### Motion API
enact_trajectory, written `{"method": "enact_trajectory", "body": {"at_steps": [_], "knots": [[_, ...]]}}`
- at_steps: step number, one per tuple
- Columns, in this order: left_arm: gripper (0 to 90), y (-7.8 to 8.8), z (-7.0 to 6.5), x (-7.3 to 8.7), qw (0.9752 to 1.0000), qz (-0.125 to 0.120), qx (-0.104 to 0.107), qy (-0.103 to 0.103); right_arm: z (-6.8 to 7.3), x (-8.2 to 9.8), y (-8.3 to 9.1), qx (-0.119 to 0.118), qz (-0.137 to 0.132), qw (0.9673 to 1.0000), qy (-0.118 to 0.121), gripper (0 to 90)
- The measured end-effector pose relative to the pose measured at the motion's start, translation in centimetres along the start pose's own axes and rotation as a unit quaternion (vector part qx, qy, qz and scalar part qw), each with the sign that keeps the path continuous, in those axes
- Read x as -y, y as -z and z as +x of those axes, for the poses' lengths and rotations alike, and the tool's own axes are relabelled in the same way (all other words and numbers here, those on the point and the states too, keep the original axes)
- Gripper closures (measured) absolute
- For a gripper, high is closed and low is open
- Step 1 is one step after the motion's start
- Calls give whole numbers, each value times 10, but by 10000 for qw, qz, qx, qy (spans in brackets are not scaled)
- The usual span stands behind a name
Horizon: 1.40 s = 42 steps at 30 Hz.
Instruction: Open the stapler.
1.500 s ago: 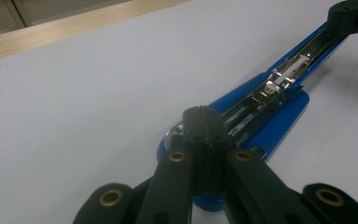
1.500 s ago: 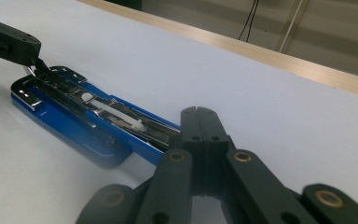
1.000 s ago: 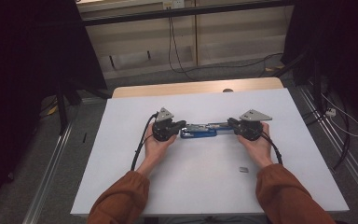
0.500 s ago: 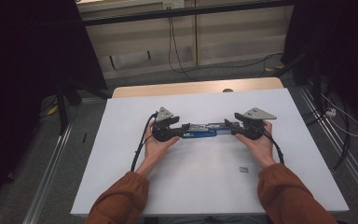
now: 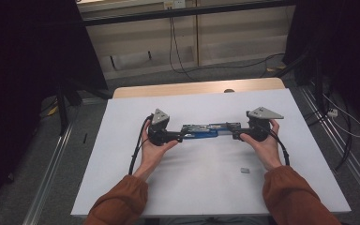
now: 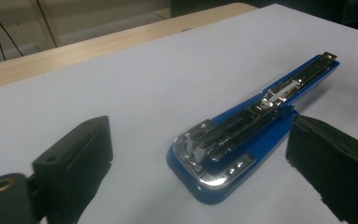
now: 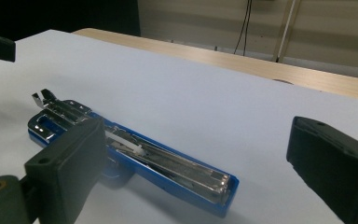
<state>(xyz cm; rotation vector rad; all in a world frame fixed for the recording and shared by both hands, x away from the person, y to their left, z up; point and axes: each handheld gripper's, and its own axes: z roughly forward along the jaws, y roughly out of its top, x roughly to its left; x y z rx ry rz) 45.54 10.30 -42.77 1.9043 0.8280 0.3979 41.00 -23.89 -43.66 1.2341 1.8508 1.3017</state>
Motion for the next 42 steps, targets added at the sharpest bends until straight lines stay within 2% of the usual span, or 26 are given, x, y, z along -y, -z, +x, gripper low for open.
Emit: {"method": "enact_trajectory", "body": {"at_steps": [2,4,6,7,10,13,15,19,22,25,26,31,36,40,42], "knots": [[45,4,2,1,9999,-18,109,44,-1,1,4,0,-39,10000,12,53],[32,7,0,2,9999,3,114,86,-3,1,9,-17,-134,9999,20,56],[37,11,-2,2,9999,-1,112,3,-3,1,14,-46,-222,9997,82,63],[37,14,-3,3,9999,-49,129,24,-3,1,16,-38,-242,9997,98,59],[36,21,-3,3,9997,-95,211,4,-2,2,20,-93,-226,9996,112,59],[37,27,-4,5,9998,-83,177,67,0,3,23,-102,-224,9996,170,63],[44,32,-6,8,9997,-126,186,58,3,3,27,-54,-241,9994,231,73],[50,47,-10,9,9993,-279,233,86,9,1,34,-118,-200,9992,322,71],[50,59,-12,14,9994,-315,142,86,10,3,40,-194,-303,9989,287,77],[48,70,-12,20,9993,-356,31,147,10,9,45,-199,-279,9991,229,74],[48,74,-11,22,9994,-332,-12,102,10,11,47,-223,-274,9992,180,77],[50,93,-13,28,9983,-539,-186,155,11,16,60,-122,-394,9990,168,87],[47,108,-14,36,9982,-483,-343,35,10,23,70,29,-314,9994,123,113],[47,115,-14,45,9985,-404,-354,69,8,26,77,-64,-280,9996,34,101],[46,119,-14,48,9985,-375,-411,4,8,26,81,-68,-301,9995,-5,100]]}}
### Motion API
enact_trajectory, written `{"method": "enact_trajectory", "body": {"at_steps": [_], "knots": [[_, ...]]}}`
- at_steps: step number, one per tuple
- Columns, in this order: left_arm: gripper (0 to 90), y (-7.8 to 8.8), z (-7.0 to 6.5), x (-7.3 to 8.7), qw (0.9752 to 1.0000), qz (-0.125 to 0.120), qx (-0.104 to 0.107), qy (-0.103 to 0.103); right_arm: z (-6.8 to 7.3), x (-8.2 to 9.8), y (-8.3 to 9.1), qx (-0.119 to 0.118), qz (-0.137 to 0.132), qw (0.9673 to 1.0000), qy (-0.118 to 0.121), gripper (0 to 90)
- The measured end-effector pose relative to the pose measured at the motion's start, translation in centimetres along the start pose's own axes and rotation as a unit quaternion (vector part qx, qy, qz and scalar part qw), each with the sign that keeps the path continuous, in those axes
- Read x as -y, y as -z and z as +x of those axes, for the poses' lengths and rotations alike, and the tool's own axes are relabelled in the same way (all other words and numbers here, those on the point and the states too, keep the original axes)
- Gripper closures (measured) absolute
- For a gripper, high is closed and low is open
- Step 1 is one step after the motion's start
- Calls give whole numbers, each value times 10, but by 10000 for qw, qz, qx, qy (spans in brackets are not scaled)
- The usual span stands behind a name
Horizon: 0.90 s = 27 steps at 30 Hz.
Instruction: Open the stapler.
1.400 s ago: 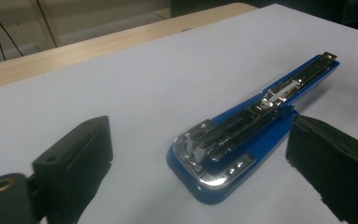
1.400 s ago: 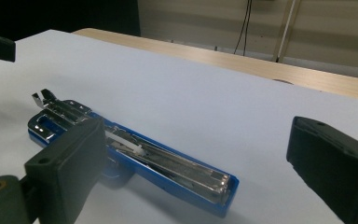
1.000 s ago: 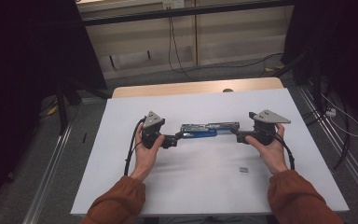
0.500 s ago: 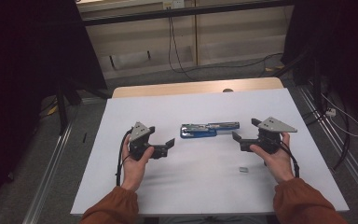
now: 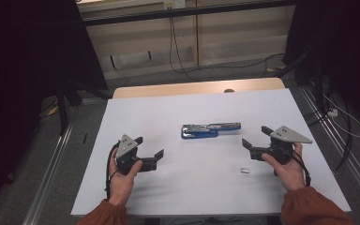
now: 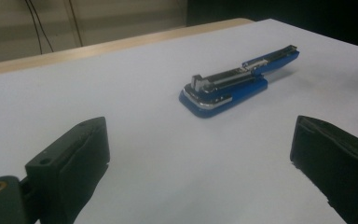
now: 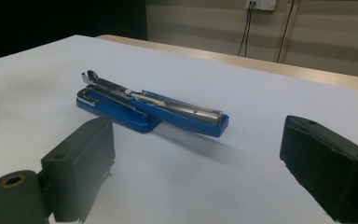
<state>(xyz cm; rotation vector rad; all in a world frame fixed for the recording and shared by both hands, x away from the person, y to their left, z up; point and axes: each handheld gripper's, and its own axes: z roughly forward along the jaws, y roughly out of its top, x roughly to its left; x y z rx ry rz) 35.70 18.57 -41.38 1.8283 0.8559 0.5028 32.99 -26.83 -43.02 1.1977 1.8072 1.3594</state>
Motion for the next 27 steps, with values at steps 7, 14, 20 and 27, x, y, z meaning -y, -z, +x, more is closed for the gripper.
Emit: {"method": "enact_trajectory", "body": {"at_steps": [7,14,20,27], "knots": [[34,15,1,10,9994,-108,-311,70,0,3,14,72,-40,10000,-18,84],[38,31,-4,16,9987,-140,-444,203,-4,10,35,158,-102,9997,-127,85],[38,39,-4,22,9986,-63,-367,377,-7,14,55,202,-19,9998,-51,64],[38,35,-5,18,9986,-82,-425,303,-10,16,61,199,-62,9997,-134,76]]}}
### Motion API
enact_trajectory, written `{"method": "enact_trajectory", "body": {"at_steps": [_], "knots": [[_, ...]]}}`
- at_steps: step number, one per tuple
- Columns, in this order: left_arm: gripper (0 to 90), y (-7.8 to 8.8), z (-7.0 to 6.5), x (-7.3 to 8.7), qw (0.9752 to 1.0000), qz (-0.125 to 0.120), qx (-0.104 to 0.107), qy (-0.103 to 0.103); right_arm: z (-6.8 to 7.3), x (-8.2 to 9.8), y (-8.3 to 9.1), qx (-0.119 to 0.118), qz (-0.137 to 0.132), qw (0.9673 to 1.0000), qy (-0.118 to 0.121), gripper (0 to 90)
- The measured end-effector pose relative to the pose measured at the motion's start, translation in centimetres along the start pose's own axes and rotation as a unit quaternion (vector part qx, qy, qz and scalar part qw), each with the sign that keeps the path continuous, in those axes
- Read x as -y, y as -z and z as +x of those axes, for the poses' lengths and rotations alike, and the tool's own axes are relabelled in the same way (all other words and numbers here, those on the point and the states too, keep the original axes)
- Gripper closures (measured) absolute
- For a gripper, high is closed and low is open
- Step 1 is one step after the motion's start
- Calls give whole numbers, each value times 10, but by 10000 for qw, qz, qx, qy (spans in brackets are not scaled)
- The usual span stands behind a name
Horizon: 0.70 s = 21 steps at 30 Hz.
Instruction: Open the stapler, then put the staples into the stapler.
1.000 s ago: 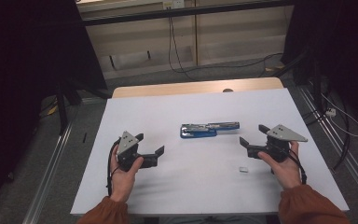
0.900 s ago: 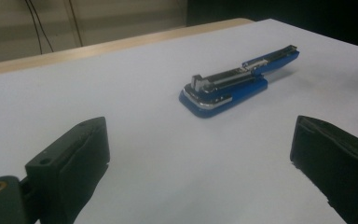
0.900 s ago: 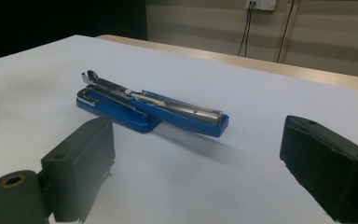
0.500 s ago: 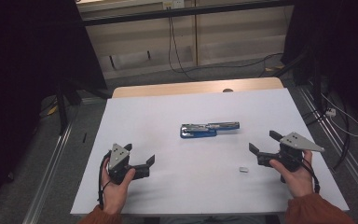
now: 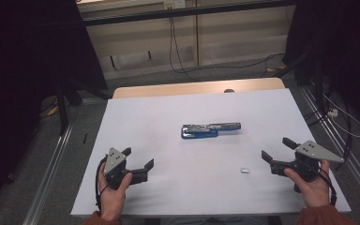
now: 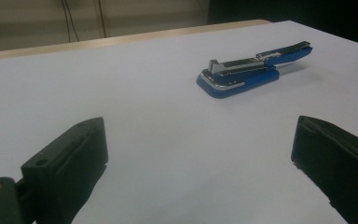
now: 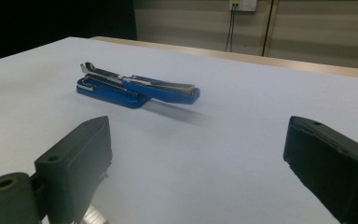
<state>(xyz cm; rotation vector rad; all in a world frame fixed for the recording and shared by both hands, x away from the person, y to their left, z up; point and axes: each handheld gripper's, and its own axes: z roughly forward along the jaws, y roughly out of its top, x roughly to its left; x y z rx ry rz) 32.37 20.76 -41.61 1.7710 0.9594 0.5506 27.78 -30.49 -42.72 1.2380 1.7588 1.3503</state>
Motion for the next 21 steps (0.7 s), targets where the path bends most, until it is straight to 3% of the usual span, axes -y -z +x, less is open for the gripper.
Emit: {"method": "enact_trajectory", "body": {"at_steps": [3,10,13,17,21], "knots": [[37,0,2,0,10000,11,-58,27,2,0,-5,-79,97,9999,41,76],[37,-2,0,2,10000,46,78,-19,8,-4,-14,-489,268,9984,92,112],[37,-1,0,2,9999,35,148,3,9,-5,-16,-549,322,9980,61,111],[39,3,2,2,9998,-58,115,147,12,-10,-16,-565,541,9968,189,90],[40,4,-1,1,9998,-108,103,115,12,-13,-17,-701,639,9952,229,82]]}}
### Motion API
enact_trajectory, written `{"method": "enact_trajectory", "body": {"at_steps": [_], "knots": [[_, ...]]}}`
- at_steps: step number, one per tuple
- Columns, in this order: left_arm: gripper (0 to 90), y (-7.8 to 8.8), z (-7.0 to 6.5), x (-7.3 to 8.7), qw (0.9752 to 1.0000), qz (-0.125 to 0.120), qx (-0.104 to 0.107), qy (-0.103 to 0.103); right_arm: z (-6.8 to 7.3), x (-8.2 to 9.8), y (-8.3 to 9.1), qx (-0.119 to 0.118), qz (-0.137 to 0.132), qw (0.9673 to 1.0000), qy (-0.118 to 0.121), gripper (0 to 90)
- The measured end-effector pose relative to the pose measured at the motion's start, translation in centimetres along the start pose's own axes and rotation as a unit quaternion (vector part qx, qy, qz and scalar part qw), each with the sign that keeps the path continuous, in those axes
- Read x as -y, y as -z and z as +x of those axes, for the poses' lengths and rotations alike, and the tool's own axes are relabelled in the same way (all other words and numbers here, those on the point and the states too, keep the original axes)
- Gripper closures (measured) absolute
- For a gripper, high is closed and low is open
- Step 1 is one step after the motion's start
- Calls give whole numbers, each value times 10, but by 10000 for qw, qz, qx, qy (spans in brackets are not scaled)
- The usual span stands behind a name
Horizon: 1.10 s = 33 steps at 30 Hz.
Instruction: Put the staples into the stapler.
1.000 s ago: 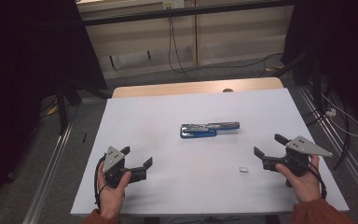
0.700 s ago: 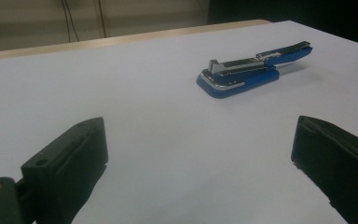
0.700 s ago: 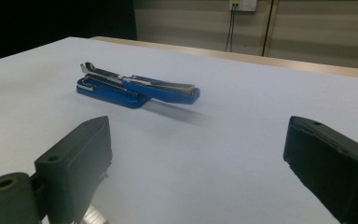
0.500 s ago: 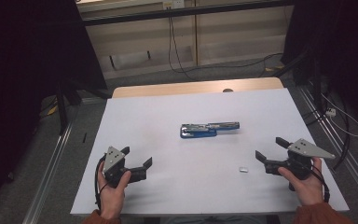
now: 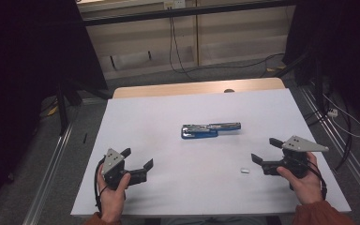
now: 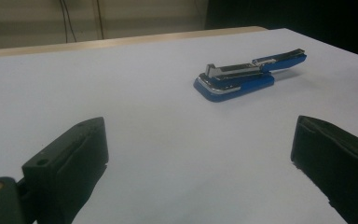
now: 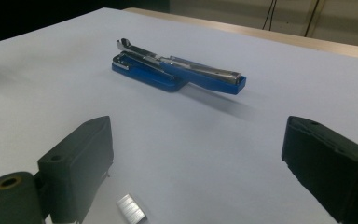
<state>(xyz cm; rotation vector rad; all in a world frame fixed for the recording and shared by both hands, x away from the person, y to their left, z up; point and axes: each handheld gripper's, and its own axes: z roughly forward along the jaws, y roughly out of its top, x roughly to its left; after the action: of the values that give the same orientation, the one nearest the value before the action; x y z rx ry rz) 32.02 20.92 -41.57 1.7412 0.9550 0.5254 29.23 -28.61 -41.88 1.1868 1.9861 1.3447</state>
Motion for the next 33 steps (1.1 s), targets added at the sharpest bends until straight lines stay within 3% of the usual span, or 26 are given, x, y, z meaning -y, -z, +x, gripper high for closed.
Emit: {"method": "enact_trajectory", "body": {"at_steps": [8,12,20,25,29,31,33], "knots": [[50,0,-3,1,9996,155,242,-68,3,-5,-10,-381,448,9983,-19,108],[52,-4,-5,1,9992,241,275,-130,3,-6,-16,-586,761,9954,-17,103],[49,-5,-6,1,9993,224,206,-220,2,-19,-31,-1082,983,9893,23,119],[39,-7,-7,1,9995,205,162,-178,1,-31,-47,-1046,1382,9848,54,121],[38,-8,-6,1,9994,228,185,-190,1,-35,-54,-1011,1437,9842,203,111],[39,-8,-6,1,9994,238,177,-183,1,-33,-55,-1188,1375,9831,210,103],[39,-9,-7,2,9994,239,196,-182,2,-31,-57,-1218,1556,9796,373,110]]}}
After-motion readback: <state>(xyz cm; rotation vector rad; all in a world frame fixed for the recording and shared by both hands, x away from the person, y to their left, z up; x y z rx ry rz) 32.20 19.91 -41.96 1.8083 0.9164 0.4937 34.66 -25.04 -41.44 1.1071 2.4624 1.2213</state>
